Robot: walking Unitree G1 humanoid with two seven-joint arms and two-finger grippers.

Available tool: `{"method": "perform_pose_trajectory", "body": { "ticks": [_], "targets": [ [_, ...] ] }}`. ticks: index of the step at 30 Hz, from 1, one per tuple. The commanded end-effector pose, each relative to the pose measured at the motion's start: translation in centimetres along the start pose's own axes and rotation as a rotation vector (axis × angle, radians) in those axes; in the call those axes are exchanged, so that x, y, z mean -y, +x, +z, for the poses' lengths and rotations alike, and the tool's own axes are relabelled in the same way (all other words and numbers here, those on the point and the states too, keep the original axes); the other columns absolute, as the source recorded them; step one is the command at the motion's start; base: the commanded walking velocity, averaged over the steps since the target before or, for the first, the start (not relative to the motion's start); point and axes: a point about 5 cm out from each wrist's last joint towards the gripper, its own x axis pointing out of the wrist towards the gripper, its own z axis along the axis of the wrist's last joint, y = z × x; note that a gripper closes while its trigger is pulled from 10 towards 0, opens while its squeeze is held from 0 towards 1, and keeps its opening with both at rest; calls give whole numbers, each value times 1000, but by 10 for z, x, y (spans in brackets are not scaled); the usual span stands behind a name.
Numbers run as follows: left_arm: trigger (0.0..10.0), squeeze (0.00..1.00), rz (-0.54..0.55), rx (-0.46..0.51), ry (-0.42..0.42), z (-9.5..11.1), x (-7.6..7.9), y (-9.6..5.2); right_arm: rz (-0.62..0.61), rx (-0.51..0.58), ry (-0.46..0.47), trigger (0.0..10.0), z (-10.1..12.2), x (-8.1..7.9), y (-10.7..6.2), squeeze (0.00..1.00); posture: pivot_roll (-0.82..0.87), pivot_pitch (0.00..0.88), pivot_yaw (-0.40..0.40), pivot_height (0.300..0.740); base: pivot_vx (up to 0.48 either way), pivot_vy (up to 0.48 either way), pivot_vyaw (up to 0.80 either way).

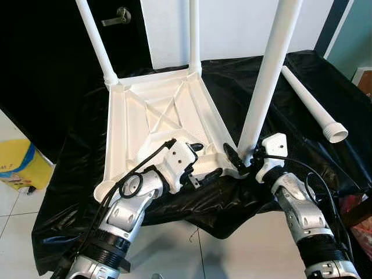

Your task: Building children table

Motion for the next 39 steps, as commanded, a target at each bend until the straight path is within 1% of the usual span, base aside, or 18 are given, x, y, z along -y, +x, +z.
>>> {"method": "perform_pose_trajectory", "body": {
  "ticks": [1, 6, 10, 28, 32, 39],
  "targets": [
    [10000, 0, -6, -4, 20, 1, -3, -2, 51, -16, -14, 10000, -3, 4, 4, 0, -55, 0, 44, 740, 0, 0, 0],
    [10000, 0, -7, -5, 23, 1, -3, -4, 65, -34, -23, 10000, -7, 9, 6, 0, -47, 0, 46, 740, 0, 0, 0],
    [10000, 0, -7, -6, 22, 1, -2, -5, 75, -40, -30, 10000, -9, 11, 4, 0, -47, 0, 46, 740, 0, 0, 0],
    [10000, 0, -16, 6, 8, 5, 0, -3, 89, -32, -57, 10000, -6, 22, 1, 0, -69, 0, 47, 740, 0, 0, 0],
    [10000, 0, -17, 14, 7, 7, 3, -2, 85, -35, -80, 10000, -4, 29, -1, 0, -78, 0, 33, 740, 0, 0, 0],
    [10000, 0, -34, 22, -8, 10, 8, -1, 98, -53, -92, 10000, -4, 33, 0, 0, -95, 0, 47, 740, 0, 0, 0]
  ]
}}
